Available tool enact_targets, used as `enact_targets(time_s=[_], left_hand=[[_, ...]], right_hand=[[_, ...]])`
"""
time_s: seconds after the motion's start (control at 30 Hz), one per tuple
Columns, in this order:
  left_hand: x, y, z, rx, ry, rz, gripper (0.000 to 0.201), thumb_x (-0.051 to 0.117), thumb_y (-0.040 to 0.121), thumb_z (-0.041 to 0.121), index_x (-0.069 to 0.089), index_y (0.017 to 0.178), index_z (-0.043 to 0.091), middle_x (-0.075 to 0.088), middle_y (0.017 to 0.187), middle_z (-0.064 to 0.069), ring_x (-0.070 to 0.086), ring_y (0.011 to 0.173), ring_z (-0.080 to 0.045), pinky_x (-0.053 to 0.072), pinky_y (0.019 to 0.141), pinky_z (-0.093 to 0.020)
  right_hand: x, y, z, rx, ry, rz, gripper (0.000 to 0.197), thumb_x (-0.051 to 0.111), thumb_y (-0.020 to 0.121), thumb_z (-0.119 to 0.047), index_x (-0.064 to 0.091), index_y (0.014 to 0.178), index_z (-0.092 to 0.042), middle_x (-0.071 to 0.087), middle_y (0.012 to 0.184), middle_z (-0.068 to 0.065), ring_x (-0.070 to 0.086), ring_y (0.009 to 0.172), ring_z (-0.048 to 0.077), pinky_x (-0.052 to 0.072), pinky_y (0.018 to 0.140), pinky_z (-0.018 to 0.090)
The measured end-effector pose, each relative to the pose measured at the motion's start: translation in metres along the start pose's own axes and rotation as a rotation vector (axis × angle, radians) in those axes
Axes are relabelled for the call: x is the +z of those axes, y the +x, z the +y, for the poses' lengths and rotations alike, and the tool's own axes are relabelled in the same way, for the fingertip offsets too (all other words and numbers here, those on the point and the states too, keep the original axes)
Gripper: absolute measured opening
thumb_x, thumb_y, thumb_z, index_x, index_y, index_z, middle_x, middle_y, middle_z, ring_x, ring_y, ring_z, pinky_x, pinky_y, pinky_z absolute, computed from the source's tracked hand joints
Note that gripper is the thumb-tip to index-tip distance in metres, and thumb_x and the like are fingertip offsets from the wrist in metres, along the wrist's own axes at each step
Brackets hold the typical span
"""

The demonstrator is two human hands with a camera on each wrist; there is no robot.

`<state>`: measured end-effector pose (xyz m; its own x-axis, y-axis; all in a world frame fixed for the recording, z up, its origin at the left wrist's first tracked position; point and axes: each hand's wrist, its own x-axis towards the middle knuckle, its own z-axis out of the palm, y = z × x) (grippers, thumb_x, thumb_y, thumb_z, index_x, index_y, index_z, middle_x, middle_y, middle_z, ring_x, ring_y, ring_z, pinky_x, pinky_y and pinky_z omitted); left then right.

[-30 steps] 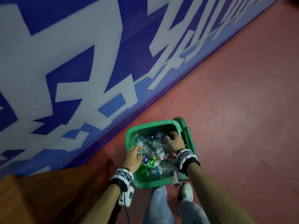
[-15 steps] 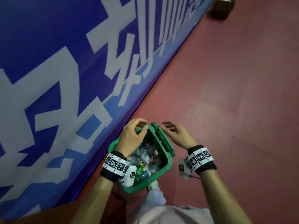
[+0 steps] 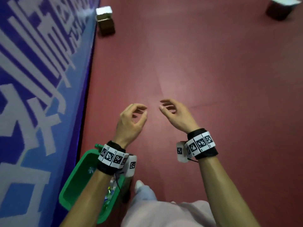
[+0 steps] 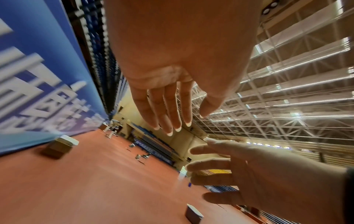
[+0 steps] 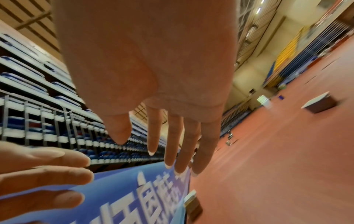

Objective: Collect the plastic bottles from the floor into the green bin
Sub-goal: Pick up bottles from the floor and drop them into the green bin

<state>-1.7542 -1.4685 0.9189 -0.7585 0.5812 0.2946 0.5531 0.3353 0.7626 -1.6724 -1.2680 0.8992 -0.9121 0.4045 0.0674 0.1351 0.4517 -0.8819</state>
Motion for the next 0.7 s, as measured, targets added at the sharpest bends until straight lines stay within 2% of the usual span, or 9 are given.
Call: enact_targets(time_s=[0.17,0.43,0.57,0.7], left_hand=[[0.098,0.025,0.069,0.142,-0.049,-0.179,0.015,0.066,0.097,0.025,0.069,0.11,0.019,0.069,0.108,0.01,0.065,0.096,-0.002,0.057,0.082,-0.028],[0.273,0.081,0.146,0.279,-0.144,-0.513,0.017,0.067,0.097,0.026,0.068,0.112,0.019,0.069,0.109,0.01,0.066,0.095,-0.003,0.057,0.082,-0.031],[0.378,0.117,0.187,0.364,-0.181,-0.681,0.017,0.067,0.097,0.027,0.066,0.113,0.021,0.068,0.11,0.012,0.066,0.095,-0.002,0.058,0.082,-0.033],[0.482,0.156,0.249,0.494,-0.207,-0.846,0.019,0.066,0.096,0.029,0.066,0.114,0.021,0.066,0.112,0.01,0.065,0.096,-0.002,0.058,0.081,-0.034]], right_hand=[[-0.113,-0.049,0.052,0.132,-0.013,0.276,0.033,0.064,0.096,-0.046,0.067,0.122,-0.025,0.07,0.114,-0.007,0.067,0.099,0.003,0.056,0.092,0.033],[-0.26,-0.124,0.158,0.366,-0.02,0.636,0.028,0.064,0.095,-0.044,0.067,0.117,-0.027,0.071,0.11,-0.011,0.067,0.097,0.0,0.057,0.092,0.036],[-0.338,-0.15,0.206,0.474,-0.05,0.792,0.027,0.065,0.096,-0.042,0.067,0.117,-0.027,0.07,0.111,-0.011,0.067,0.099,0.0,0.056,0.094,0.034],[-0.419,-0.175,0.235,0.576,-0.061,0.979,0.024,0.066,0.096,-0.038,0.068,0.117,-0.024,0.07,0.11,-0.011,0.067,0.1,0.002,0.056,0.094,0.029]])
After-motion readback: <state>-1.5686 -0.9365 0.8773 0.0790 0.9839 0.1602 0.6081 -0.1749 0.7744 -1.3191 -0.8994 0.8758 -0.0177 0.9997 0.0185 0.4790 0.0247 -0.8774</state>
